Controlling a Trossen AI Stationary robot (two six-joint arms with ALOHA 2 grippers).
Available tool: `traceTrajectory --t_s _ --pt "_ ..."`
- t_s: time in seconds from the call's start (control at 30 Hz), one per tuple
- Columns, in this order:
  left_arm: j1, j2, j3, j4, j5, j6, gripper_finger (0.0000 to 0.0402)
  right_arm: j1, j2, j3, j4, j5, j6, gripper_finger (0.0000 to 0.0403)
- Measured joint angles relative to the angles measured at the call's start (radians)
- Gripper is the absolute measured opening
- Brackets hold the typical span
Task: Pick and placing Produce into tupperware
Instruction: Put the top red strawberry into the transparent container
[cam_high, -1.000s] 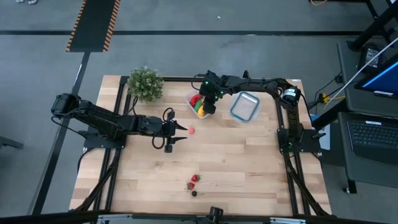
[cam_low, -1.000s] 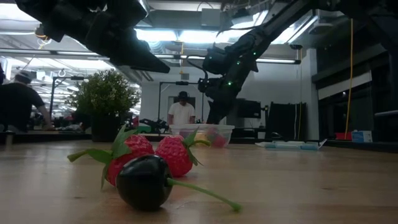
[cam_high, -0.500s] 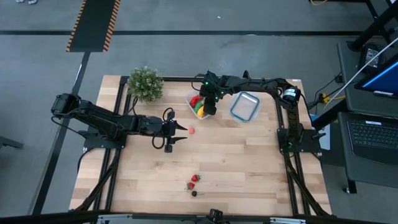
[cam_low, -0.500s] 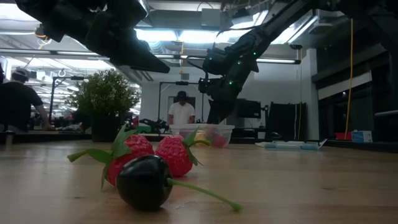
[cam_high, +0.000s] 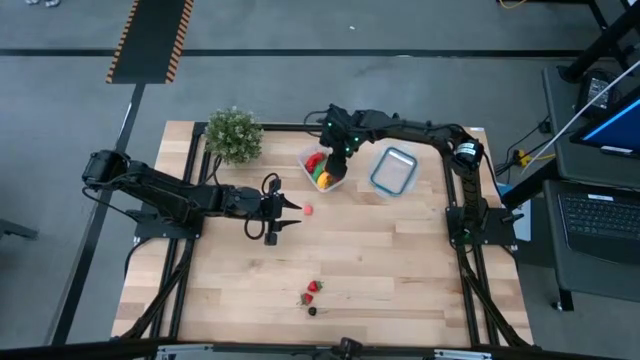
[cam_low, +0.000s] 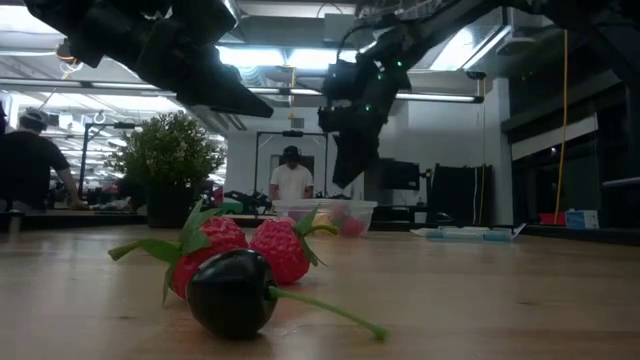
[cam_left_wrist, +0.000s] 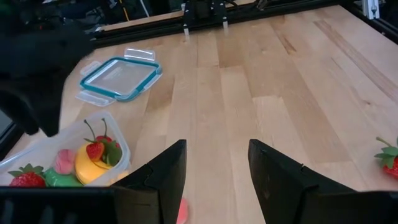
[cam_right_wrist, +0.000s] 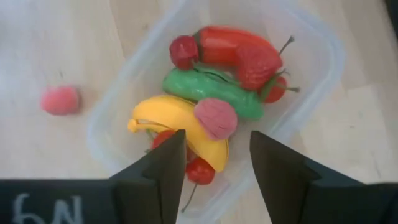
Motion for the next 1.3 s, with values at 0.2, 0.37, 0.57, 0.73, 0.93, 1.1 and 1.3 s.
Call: traceTrajectory --t_s 0.2,0.37,0.57,0.73,0.93,1.1,1.3 --pt "0.000 0.000 0.000 0.000 0.000 0.000 0.0165 0.022 -0.014 0.019 0.003 -0.005 -0.027 0.0178" --pt "-0.002 0.000 0.000 0.001 0.000 0.000 0.0165 0.063 -0.050 -0.021 0.013 -0.079 -0.052 0.0178" --pt "-0.009 0.000 0.000 0.002 0.009 -0.019 0.0165 0.097 -0.208 -0.184 0.184 -0.082 -0.050 0.0178" --pt "-0.010 0.000 0.000 0.007 0.011 -0.109 0.0165 0.129 -0.413 -0.439 0.384 -0.086 -0.009 0.0178" --pt "-0.010 0.000 0.000 0.008 0.011 -0.132 0.0165 0.163 -0.656 -0.717 0.594 -0.091 0.046 0.0178" --pt "-0.012 0.000 0.000 0.012 0.004 -0.135 0.0165 0.179 -0.825 -0.925 0.778 -0.090 0.079 0.0178" --pt "-0.024 0.000 0.000 0.012 0.004 -0.136 0.0165 0.192 -0.958 -1.158 1.044 -0.093 0.107 0.0178"
